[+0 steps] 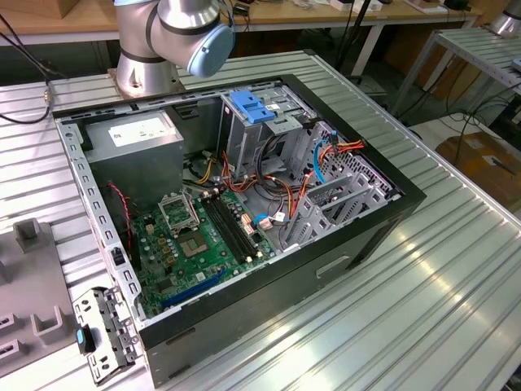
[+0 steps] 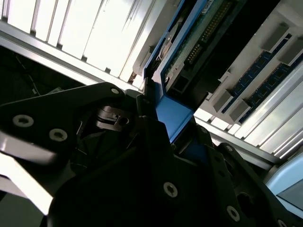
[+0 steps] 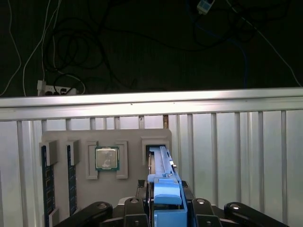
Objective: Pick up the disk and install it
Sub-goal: 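Pick up the disk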
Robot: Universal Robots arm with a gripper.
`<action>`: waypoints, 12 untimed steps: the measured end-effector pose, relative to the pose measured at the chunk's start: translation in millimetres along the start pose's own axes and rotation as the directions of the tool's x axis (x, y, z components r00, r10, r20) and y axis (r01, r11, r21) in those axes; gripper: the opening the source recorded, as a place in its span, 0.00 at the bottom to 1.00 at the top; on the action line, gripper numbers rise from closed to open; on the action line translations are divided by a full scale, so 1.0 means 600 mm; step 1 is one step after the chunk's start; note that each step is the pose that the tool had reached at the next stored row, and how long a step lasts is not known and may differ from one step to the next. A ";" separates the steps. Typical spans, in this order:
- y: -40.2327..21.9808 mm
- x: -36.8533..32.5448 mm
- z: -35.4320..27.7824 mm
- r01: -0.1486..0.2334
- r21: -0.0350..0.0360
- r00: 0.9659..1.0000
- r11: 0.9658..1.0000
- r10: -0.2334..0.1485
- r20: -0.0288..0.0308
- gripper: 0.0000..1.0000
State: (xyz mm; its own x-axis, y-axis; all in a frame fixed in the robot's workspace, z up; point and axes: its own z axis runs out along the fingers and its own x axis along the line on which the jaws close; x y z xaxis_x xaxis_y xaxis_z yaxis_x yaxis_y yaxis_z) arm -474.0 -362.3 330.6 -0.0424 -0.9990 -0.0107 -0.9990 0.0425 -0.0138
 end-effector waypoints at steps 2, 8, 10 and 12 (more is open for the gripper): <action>0.000 0.000 -0.003 0.000 0.000 1.000 1.000 0.000 0.000 0.37; 0.000 0.000 -0.014 0.000 0.000 1.000 1.000 0.000 0.000 0.37; 0.000 0.000 -0.017 0.000 0.000 1.000 1.000 0.000 0.000 0.37; 0.000 0.000 -0.021 0.000 0.000 1.000 1.000 0.000 0.000 0.37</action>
State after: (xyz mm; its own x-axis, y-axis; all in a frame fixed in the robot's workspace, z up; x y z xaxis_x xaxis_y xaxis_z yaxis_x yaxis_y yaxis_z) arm -474.0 -362.3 343.5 -0.0424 -0.9990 -0.0107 -0.9990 0.0425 -0.0139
